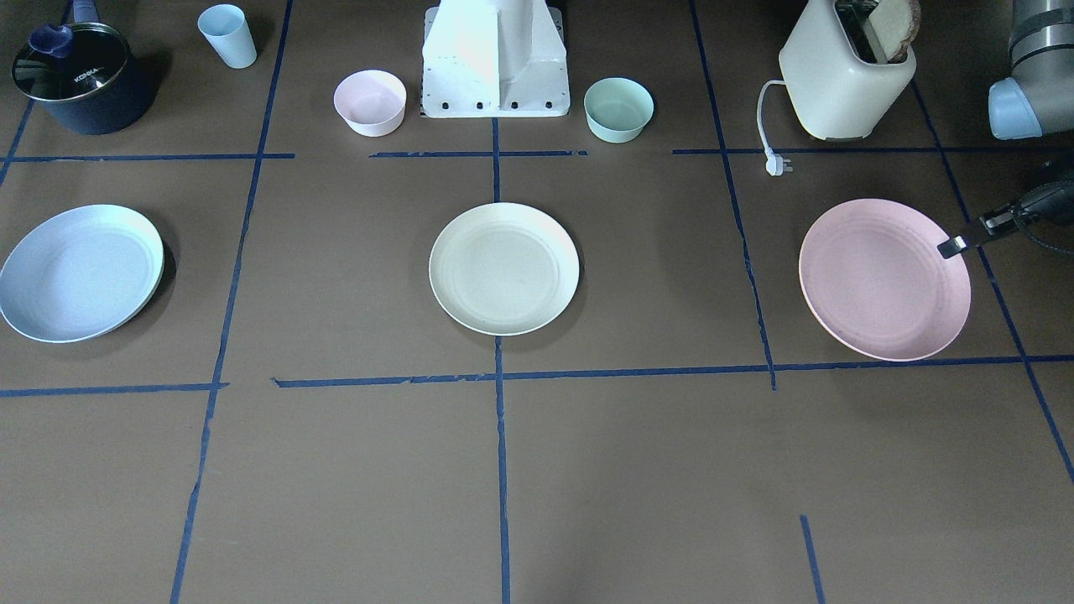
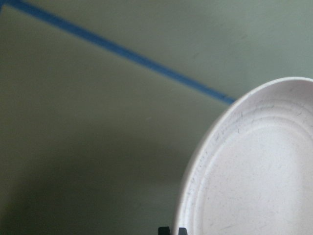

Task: Stack three plates with pink and blue
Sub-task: 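Grasp the pink plate rim with the left gripper and lift it, then carry the pink plate over the cream plate and lower it on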

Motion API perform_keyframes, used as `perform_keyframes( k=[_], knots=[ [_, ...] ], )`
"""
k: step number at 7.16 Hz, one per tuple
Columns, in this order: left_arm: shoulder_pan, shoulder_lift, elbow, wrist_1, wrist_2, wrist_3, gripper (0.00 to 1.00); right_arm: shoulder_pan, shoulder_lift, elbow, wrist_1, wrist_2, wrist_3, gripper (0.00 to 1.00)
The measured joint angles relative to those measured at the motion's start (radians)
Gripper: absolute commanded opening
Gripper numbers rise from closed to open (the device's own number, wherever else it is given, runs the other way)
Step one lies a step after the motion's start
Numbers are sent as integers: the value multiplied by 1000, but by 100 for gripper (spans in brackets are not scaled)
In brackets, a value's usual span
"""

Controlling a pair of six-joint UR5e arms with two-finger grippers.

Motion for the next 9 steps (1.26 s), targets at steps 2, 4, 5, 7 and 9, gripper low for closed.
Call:
perform_keyframes(
  k=[2, 4, 5, 7, 9],
  knots=[
    [102, -143, -46, 43, 101, -231, 0, -2, 0, 16, 0, 7, 2, 100],
    [277, -243, -133, 49, 236, -503, 0, -3, 1, 25, 0, 10, 3, 100],
    [366, -287, -163, 50, 317, -604, 0, -3, 3, 26, 0, 14, 3, 100],
    [557, -346, -177, 52, 522, -723, 0, -3, 4, 26, -1, 22, 5, 100],
    [703, -375, -172, 52, 661, -784, 0, -4, 3, 26, -1, 25, 4, 100]
  ],
)
